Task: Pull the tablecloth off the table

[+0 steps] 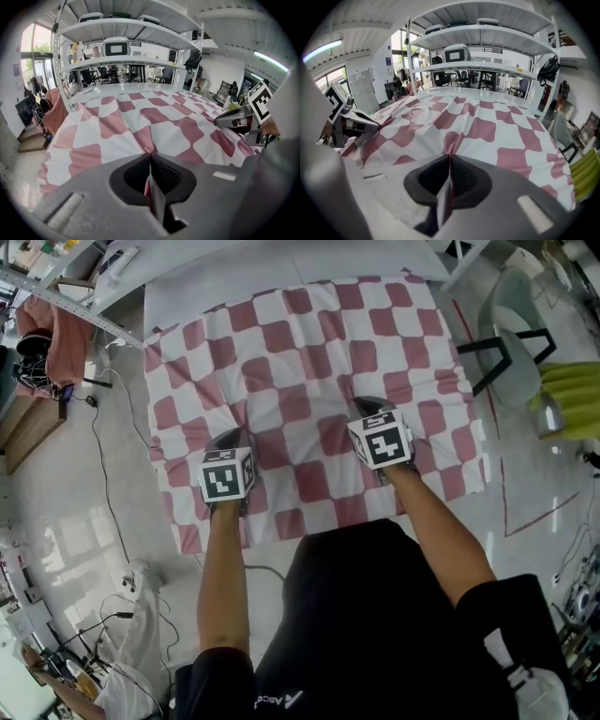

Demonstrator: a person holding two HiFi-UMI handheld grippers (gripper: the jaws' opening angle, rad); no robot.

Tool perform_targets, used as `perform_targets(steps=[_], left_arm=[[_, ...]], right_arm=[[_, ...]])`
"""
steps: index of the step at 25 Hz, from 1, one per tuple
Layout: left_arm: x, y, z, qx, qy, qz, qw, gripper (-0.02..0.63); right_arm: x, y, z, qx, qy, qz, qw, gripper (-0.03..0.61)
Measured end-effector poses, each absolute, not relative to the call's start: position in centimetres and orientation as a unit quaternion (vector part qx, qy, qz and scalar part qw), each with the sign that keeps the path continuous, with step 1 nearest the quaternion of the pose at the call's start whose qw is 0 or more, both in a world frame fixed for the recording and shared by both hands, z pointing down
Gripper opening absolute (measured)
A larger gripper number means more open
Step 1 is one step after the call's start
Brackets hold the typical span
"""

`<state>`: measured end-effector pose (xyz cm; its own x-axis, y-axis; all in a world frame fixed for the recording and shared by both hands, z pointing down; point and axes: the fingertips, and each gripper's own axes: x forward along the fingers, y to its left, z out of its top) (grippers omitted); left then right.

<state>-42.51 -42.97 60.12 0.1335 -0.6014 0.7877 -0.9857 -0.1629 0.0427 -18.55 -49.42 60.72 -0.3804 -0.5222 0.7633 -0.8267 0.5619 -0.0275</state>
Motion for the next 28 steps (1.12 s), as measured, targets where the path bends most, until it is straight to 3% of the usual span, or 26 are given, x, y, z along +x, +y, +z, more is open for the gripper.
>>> perform_targets(steps=[9, 19, 28], left_arm=[[-40.6, -41.8, 59.0, 0.719, -0.573, 0.252, 0.301, 0.012], [-38.0, -39.2, 54.5, 0.738, -0.601, 0.177, 0.251, 0.011], [-36.0, -36.3, 50.3, 0.747, -0.617, 0.122, 0.213, 0.011]], right_arm=[[-18.6, -47.8, 59.9, 0.391, -0.823, 0.274, 0.308, 0.006], [-17.4, -45.1, 56.2, 0.343, -0.864, 0.317, 0.187, 0.006], [-16.4, -42.2, 52.4, 0.303, -0.891, 0.311, 0.134, 0.006]])
